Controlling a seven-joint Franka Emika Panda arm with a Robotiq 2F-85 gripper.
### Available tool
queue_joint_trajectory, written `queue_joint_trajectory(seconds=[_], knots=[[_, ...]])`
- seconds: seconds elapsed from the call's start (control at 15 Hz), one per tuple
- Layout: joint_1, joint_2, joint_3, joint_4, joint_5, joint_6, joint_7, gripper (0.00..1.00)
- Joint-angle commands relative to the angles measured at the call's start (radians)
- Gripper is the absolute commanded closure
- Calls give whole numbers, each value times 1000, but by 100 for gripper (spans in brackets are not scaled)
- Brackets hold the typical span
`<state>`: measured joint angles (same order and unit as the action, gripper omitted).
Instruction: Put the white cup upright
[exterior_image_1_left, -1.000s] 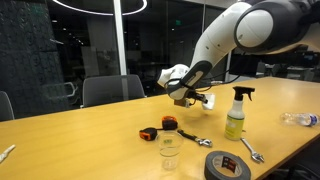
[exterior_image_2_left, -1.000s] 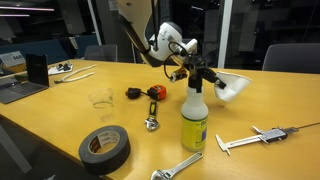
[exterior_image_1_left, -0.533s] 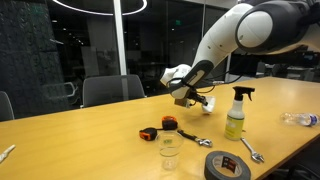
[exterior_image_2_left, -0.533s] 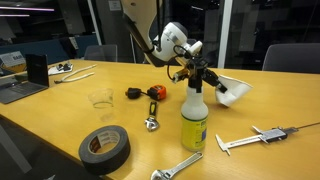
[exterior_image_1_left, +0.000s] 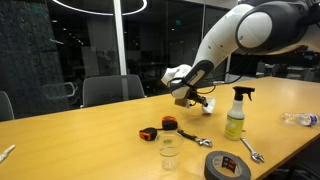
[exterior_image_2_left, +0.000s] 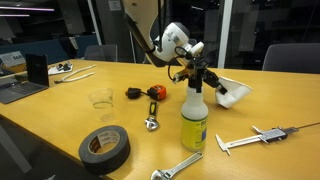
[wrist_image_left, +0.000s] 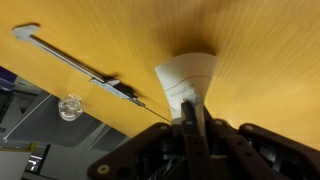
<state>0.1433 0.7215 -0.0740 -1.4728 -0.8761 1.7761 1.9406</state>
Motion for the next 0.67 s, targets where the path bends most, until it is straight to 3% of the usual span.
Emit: queue_joint_trajectory(seconds=[0.0, 0.6], knots=[[-2, 9, 0, 20, 17, 9, -1, 97], [24, 33, -20, 38, -17, -32, 28, 96]])
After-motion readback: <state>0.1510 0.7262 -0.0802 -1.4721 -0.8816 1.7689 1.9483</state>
